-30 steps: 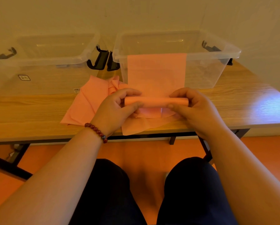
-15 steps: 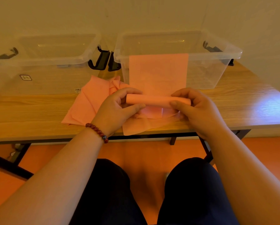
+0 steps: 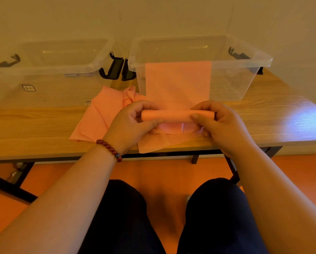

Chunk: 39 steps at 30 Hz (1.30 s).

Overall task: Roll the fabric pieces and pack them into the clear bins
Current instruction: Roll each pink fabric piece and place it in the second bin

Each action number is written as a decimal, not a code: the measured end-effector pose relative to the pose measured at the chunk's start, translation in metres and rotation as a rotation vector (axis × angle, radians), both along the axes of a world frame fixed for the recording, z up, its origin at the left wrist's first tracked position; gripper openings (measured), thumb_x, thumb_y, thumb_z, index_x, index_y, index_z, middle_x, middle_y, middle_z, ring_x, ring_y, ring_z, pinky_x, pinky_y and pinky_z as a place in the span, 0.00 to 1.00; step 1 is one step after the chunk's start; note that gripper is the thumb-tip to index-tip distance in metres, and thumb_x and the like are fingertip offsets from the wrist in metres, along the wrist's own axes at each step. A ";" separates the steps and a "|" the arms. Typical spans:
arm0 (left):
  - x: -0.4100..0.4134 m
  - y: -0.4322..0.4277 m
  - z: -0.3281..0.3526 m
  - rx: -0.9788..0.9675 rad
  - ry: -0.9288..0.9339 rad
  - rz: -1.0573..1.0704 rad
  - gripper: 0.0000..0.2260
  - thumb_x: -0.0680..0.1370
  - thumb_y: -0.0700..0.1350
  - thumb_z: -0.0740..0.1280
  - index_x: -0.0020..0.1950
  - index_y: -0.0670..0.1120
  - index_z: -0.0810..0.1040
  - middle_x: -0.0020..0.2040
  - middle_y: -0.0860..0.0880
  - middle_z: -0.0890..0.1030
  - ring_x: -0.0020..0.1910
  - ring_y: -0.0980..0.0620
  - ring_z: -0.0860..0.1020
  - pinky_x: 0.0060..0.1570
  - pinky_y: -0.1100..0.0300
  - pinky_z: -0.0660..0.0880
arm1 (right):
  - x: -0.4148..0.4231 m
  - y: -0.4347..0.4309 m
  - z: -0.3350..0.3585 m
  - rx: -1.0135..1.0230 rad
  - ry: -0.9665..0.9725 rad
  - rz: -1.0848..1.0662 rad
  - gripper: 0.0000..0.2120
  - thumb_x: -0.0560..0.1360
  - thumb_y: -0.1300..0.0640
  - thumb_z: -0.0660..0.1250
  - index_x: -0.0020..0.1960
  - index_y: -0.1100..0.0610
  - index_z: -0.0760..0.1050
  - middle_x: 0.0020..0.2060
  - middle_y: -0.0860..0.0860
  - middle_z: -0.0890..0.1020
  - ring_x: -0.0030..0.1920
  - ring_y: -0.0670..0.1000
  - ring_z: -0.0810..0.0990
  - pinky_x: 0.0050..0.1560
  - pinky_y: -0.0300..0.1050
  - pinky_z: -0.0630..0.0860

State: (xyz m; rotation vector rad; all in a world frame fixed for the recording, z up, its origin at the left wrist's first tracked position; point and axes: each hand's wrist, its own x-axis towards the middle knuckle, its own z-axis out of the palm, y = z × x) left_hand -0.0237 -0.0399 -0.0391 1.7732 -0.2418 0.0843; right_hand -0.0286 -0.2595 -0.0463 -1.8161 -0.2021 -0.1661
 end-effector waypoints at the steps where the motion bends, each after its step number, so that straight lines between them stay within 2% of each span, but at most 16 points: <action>1: 0.000 0.000 -0.001 0.004 -0.004 0.003 0.11 0.73 0.39 0.72 0.48 0.54 0.78 0.41 0.52 0.82 0.36 0.58 0.81 0.37 0.65 0.78 | 0.000 0.000 0.000 0.003 0.000 0.000 0.04 0.76 0.54 0.69 0.49 0.45 0.78 0.32 0.43 0.82 0.31 0.42 0.76 0.33 0.37 0.73; 3: 0.001 0.000 -0.001 0.008 -0.013 0.004 0.10 0.73 0.38 0.71 0.47 0.52 0.78 0.38 0.52 0.82 0.35 0.58 0.81 0.37 0.65 0.78 | -0.001 0.001 0.001 0.027 0.006 0.010 0.07 0.75 0.55 0.70 0.50 0.45 0.78 0.35 0.41 0.83 0.34 0.41 0.79 0.37 0.36 0.76; 6: 0.001 0.000 -0.002 0.011 -0.023 0.000 0.08 0.74 0.38 0.70 0.47 0.52 0.78 0.37 0.53 0.82 0.35 0.57 0.81 0.37 0.66 0.78 | -0.001 -0.001 0.000 0.021 0.005 0.036 0.14 0.71 0.57 0.74 0.52 0.42 0.78 0.44 0.37 0.82 0.45 0.43 0.81 0.48 0.44 0.80; 8: 0.000 0.000 -0.001 0.014 -0.028 -0.004 0.08 0.74 0.39 0.70 0.48 0.52 0.77 0.38 0.52 0.81 0.35 0.58 0.81 0.37 0.66 0.77 | -0.001 -0.002 0.000 -0.003 -0.008 0.038 0.15 0.71 0.58 0.74 0.51 0.41 0.77 0.46 0.39 0.82 0.48 0.46 0.81 0.49 0.46 0.81; 10: 0.000 -0.001 0.000 -0.003 -0.017 -0.011 0.09 0.74 0.38 0.71 0.48 0.52 0.77 0.41 0.51 0.81 0.35 0.59 0.81 0.36 0.67 0.77 | -0.001 -0.002 0.000 -0.006 -0.021 0.019 0.11 0.73 0.57 0.72 0.49 0.42 0.77 0.42 0.43 0.83 0.43 0.47 0.81 0.45 0.42 0.80; 13: -0.001 -0.001 0.000 -0.010 -0.005 -0.017 0.12 0.73 0.37 0.72 0.48 0.53 0.77 0.45 0.51 0.81 0.36 0.60 0.81 0.36 0.67 0.77 | -0.002 0.001 0.002 0.004 -0.016 0.009 0.07 0.76 0.56 0.69 0.49 0.44 0.77 0.35 0.41 0.83 0.34 0.39 0.80 0.37 0.33 0.76; 15: 0.000 0.000 -0.001 -0.001 -0.007 -0.008 0.11 0.72 0.39 0.72 0.48 0.54 0.77 0.45 0.51 0.81 0.36 0.60 0.81 0.37 0.67 0.78 | -0.002 0.001 0.002 0.031 0.004 0.016 0.08 0.75 0.56 0.70 0.50 0.44 0.78 0.36 0.41 0.84 0.37 0.41 0.81 0.41 0.37 0.78; 17: 0.000 0.000 -0.001 0.009 -0.014 -0.001 0.10 0.73 0.39 0.71 0.48 0.54 0.78 0.42 0.51 0.81 0.35 0.60 0.81 0.36 0.67 0.77 | -0.002 -0.001 0.001 0.026 0.010 0.036 0.12 0.72 0.56 0.73 0.51 0.42 0.78 0.43 0.42 0.84 0.44 0.47 0.82 0.48 0.46 0.80; 20: 0.000 0.000 -0.001 0.015 -0.027 0.000 0.09 0.74 0.40 0.70 0.48 0.54 0.78 0.39 0.52 0.81 0.33 0.60 0.80 0.36 0.68 0.77 | -0.003 -0.001 0.001 -0.033 -0.009 0.055 0.15 0.71 0.58 0.74 0.49 0.39 0.78 0.45 0.36 0.81 0.48 0.48 0.80 0.51 0.54 0.80; 22: 0.000 0.000 0.000 0.013 -0.028 0.001 0.10 0.74 0.40 0.71 0.49 0.54 0.77 0.41 0.52 0.81 0.35 0.60 0.80 0.37 0.68 0.77 | -0.002 -0.001 0.001 -0.037 -0.009 0.021 0.13 0.71 0.59 0.74 0.46 0.41 0.79 0.43 0.39 0.82 0.45 0.51 0.81 0.51 0.56 0.79; 24: 0.000 0.001 -0.001 0.006 -0.027 -0.005 0.13 0.73 0.40 0.72 0.50 0.56 0.77 0.46 0.52 0.81 0.38 0.58 0.80 0.38 0.67 0.77 | -0.002 0.000 0.001 -0.003 0.005 -0.011 0.11 0.71 0.60 0.73 0.46 0.45 0.79 0.43 0.47 0.83 0.43 0.51 0.82 0.50 0.56 0.79; 27: 0.001 0.001 -0.002 0.024 -0.037 -0.013 0.16 0.72 0.40 0.73 0.52 0.58 0.76 0.52 0.54 0.79 0.43 0.56 0.80 0.40 0.65 0.78 | -0.002 -0.001 0.001 0.032 0.023 -0.004 0.08 0.72 0.61 0.72 0.47 0.49 0.79 0.44 0.53 0.84 0.46 0.53 0.84 0.52 0.57 0.81; 31: 0.001 0.002 -0.001 0.109 -0.055 -0.025 0.13 0.75 0.42 0.70 0.52 0.60 0.76 0.48 0.59 0.78 0.41 0.65 0.77 0.39 0.70 0.76 | -0.001 -0.003 0.000 0.037 0.026 0.030 0.10 0.72 0.61 0.73 0.49 0.48 0.78 0.47 0.53 0.84 0.48 0.54 0.84 0.53 0.58 0.81; 35: 0.001 0.003 -0.001 0.197 -0.075 -0.035 0.11 0.77 0.44 0.68 0.51 0.61 0.76 0.43 0.57 0.78 0.36 0.63 0.75 0.36 0.71 0.74 | -0.001 -0.003 -0.001 -0.003 0.016 0.057 0.16 0.71 0.62 0.74 0.50 0.43 0.78 0.47 0.42 0.82 0.48 0.48 0.82 0.49 0.53 0.82; 39: 0.002 0.003 -0.002 0.216 -0.084 -0.033 0.09 0.79 0.45 0.65 0.54 0.59 0.77 0.32 0.57 0.76 0.29 0.63 0.74 0.32 0.71 0.72 | -0.001 -0.001 0.000 -0.093 0.011 0.047 0.17 0.71 0.60 0.74 0.51 0.40 0.78 0.47 0.43 0.81 0.48 0.54 0.80 0.50 0.63 0.79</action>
